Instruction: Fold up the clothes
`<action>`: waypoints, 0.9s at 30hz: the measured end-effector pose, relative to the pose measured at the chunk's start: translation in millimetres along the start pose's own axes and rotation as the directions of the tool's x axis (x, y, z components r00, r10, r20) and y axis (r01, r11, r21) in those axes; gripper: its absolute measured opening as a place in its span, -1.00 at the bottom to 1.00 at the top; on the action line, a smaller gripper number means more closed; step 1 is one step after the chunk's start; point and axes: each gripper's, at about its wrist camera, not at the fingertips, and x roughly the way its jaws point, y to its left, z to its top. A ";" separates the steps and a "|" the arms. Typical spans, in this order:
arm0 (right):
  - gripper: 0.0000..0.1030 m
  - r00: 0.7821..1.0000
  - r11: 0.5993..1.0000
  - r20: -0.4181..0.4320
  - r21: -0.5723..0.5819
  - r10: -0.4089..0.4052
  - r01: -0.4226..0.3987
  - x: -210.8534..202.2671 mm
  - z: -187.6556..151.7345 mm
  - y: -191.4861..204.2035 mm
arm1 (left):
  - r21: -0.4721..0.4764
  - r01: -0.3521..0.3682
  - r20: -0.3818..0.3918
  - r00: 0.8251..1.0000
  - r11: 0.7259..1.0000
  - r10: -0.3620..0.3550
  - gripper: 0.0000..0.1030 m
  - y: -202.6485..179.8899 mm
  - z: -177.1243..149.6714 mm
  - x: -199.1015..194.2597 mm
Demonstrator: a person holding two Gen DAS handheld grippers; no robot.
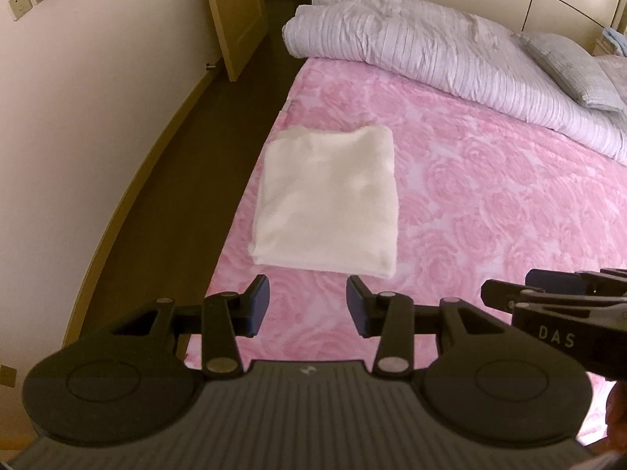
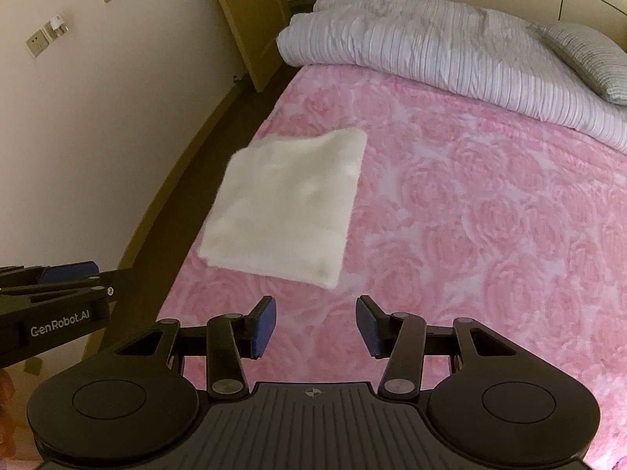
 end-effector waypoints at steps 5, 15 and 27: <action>-0.05 1.000 1.000 -0.008 -0.003 -0.010 0.010 3.2 4.8 -2.3 | -0.002 -0.003 -0.009 1.000 1.000 0.003 -0.24 -2.9 4.0 4.6; -0.05 0.999 0.998 -0.027 -0.059 0.021 -0.022 7.2 17.8 -9.9 | -0.067 -0.043 -0.024 0.999 0.997 0.042 -0.25 -15.0 5.0 6.0; -0.05 0.994 0.981 -0.078 -0.173 0.078 -0.090 8.5 27.3 -50.2 | -0.195 -0.127 -0.063 0.991 0.972 0.117 -0.25 -59.2 -0.7 -0.2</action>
